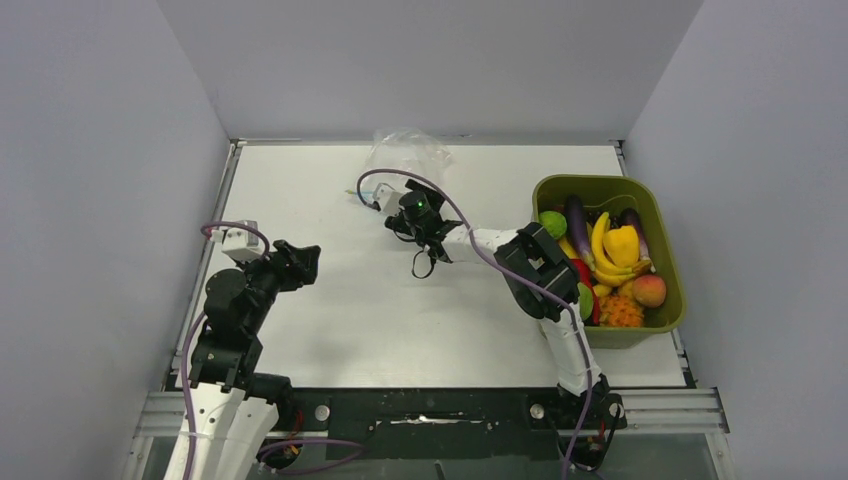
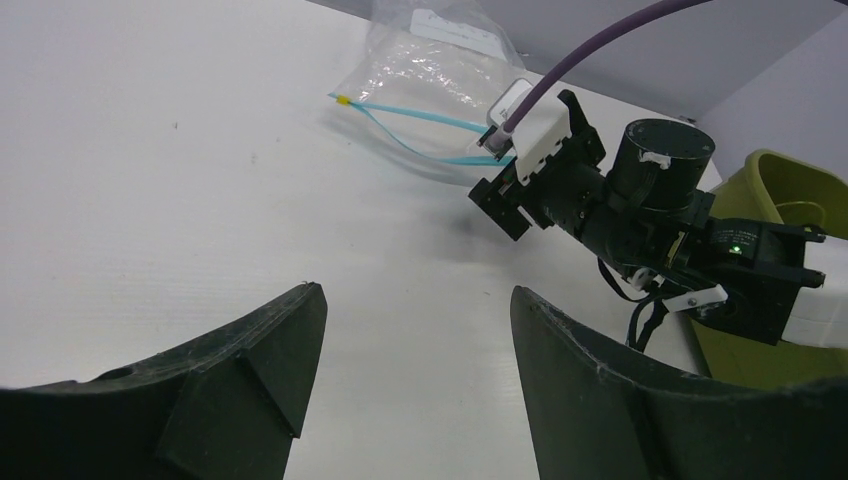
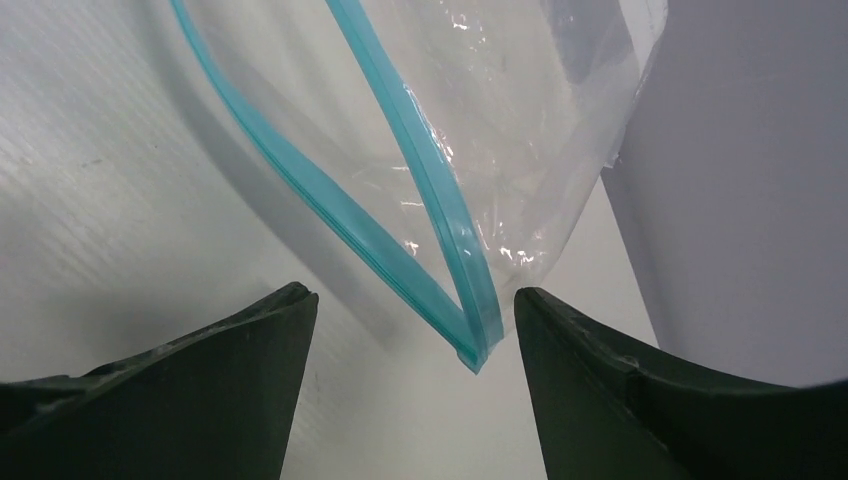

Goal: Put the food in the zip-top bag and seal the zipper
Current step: Pick up the zipper food storage bag at the center of the board.

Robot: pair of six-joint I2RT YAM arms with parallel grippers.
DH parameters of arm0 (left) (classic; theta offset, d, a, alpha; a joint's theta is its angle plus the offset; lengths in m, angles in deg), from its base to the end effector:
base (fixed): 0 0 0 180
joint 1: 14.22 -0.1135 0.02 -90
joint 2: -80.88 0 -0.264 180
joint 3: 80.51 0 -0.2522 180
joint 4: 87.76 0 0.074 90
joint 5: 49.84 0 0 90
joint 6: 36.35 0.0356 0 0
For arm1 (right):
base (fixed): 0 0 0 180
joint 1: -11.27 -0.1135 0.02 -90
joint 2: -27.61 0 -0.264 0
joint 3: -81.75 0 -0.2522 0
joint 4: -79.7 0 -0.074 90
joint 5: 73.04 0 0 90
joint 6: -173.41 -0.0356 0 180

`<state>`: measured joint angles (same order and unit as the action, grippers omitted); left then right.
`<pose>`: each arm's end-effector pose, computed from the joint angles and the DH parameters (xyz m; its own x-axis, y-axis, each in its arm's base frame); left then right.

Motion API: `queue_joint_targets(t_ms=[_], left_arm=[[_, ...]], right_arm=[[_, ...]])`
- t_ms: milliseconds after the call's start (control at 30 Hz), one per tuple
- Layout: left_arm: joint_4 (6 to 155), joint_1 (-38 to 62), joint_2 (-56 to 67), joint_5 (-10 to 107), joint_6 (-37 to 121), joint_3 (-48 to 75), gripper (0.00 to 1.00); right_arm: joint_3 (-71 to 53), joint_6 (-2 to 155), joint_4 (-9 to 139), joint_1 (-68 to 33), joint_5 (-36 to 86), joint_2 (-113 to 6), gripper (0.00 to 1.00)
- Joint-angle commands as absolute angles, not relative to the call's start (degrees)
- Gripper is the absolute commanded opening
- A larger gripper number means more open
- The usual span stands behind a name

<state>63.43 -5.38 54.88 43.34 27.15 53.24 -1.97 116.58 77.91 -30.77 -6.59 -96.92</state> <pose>0.1258 -0.0216 0.3002 -0.2243 -0.4160 -0.8813 0.1202 0.8856 -0.4486 0.3691 0.3136 0.1582 -0.1159 -0.7798 -0.6152 -0.5022 0.5803 -0.6411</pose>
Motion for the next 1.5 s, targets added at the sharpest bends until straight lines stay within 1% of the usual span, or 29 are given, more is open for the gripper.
queue_joint_targets(t_ms=[0,67,400,767,967,1000,1067,1100,1200,1300,1467], left_arm=[[64.8,-5.8,55.4,42.5,28.3,52.3,0.67],[64.9,-5.8,55.4,42.7,28.3,52.3,0.67],[65.0,-5.8,55.8,42.6,28.4,52.4,0.67],[65.0,-5.9,55.5,42.4,28.7,52.4,0.67],[65.0,-6.1,55.5,42.4,28.7,52.4,0.67],[64.9,-6.1,55.6,42.3,28.7,52.4,0.67],[64.9,-6.1,55.7,42.2,28.7,52.4,0.67],[64.9,-6.1,55.6,42.1,28.7,52.4,0.67],[64.8,-6.1,55.1,42.3,28.7,52.3,0.67],[64.7,-6.1,54.8,42.4,28.6,52.3,0.67],[64.8,-6.6,54.5,42.3,28.2,52.4,0.67]], right_arm=[[2.5,123.6,85.5,-31.1,-11.3,-97.2,0.71],[2.5,124.6,86.0,-31.3,-11.2,-97.1,0.68],[3.2,126.3,87.7,-31.7,-8.9,-97.3,0.6],[7.5,130.4,90.2,-29.7,-8.7,-101.9,0.58],[8.8,131.0,90.9,-28.4,-6.9,-102.9,0.51],[8.9,131.3,91.2,-28.3,-7.0,-103.0,0.49],[9.1,131.7,91.9,-28.1,-7.0,-103.3,0.42],[9.1,131.7,92.2,-28.0,-6.9,-103.3,0.37],[8.5,131.3,93.3,-28.0,-7.1,-102.4,0.15],[6.8,128.6,94.0,-28.0,-6.8,-100.5,0.01],[1.5,120.9,91.0,-29.1,-4.0,-95.6,0.0]])
